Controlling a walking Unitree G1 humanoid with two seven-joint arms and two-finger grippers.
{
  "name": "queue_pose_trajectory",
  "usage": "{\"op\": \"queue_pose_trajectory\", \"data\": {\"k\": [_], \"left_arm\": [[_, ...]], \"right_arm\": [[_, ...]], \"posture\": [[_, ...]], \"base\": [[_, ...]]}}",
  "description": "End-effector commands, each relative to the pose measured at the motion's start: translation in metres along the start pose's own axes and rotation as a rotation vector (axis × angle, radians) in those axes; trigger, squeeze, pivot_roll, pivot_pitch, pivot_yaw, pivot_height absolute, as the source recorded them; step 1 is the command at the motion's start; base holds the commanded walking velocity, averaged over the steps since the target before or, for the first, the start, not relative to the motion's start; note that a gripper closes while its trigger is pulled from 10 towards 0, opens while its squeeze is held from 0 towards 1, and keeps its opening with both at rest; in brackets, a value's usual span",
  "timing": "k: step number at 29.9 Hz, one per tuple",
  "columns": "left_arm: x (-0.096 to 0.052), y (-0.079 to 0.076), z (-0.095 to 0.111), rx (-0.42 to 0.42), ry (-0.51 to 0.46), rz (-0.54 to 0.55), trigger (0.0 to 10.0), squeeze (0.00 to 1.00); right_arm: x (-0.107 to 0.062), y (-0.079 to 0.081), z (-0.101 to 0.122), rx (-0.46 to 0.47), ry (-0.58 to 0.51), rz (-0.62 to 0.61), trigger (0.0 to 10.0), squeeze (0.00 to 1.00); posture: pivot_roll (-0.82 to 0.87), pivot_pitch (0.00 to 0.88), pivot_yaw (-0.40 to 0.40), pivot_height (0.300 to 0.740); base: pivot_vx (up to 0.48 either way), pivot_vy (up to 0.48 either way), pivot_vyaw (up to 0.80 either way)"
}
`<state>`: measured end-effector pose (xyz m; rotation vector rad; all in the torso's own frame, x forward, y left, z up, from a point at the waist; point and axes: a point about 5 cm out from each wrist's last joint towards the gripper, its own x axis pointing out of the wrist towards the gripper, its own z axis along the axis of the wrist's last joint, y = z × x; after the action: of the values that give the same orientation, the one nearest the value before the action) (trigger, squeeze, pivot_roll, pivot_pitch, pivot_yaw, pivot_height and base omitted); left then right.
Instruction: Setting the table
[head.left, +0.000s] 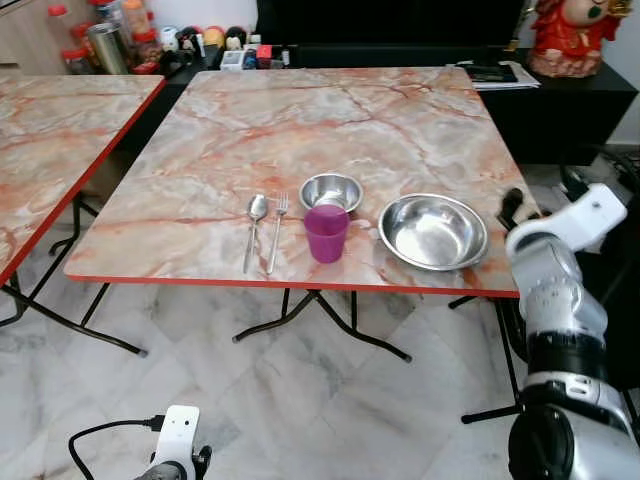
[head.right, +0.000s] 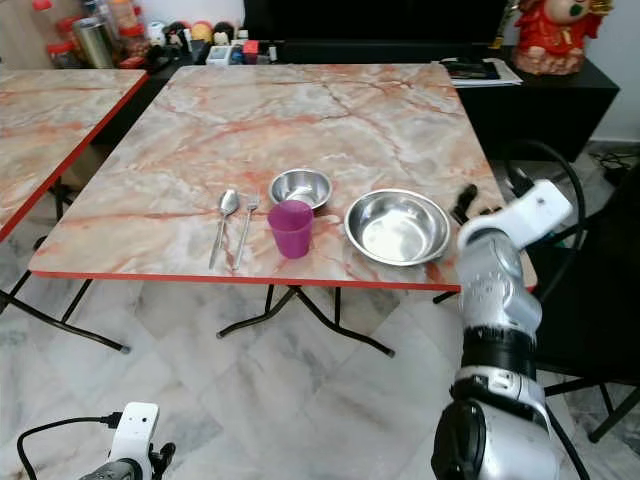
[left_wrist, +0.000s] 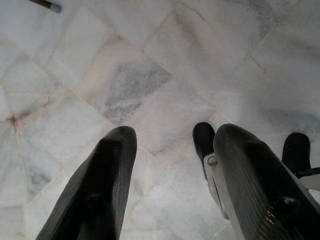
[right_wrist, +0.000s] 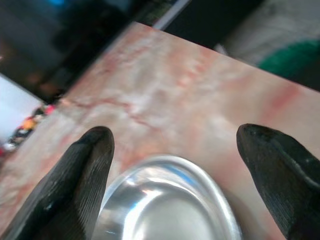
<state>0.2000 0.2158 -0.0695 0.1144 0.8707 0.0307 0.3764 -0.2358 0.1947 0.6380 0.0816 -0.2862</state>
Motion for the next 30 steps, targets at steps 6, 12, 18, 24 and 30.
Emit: {"op": "queue_pose_trajectory", "data": {"k": [6, 12, 18, 24, 30], "left_arm": [[-0.001, 0.000, -0.008, -0.033, 0.027, -0.001, 10.0, 0.00], [0.000, -0.003, -0.003, -0.050, 0.017, -0.007, 10.0, 0.00], [0.000, -0.003, -0.002, -0.059, 0.014, -0.009, 10.0, 0.00], [0.000, -0.001, -0.003, -0.065, 0.013, -0.004, 10.0, 0.00], [0.000, -0.001, 0.000, -0.062, 0.004, -0.002, 10.0, 0.00]], "right_arm": [[0.003, 0.004, 0.001, -0.030, 0.033, 0.031, 10.0, 0.00], [0.005, 0.009, 0.005, -0.020, 0.010, 0.059, 10.0, 0.00], [0.006, 0.011, 0.003, -0.056, 0.010, 0.058, 10.0, 0.00], [0.006, 0.017, 0.000, -0.052, 0.004, 0.071, 10.0, 0.00], [0.005, 0.022, -0.001, -0.051, 0.000, 0.078, 10.0, 0.00]], "posture": [[-0.08, 0.044, 0.028, 0.740], [-0.08, 0.056, 0.027, 0.740], [-0.08, 0.070, 0.027, 0.740], [-0.07, 0.079, 0.028, 0.740], [-0.07, 0.083, 0.029, 0.740]], "base": [[0.000, 0.000, 0.00], [0.176, 0.000, 0.00], [0.281, 0.000, 0.00], [0.294, 0.000, -0.39], [0.304, 0.000, 0.00]]}}
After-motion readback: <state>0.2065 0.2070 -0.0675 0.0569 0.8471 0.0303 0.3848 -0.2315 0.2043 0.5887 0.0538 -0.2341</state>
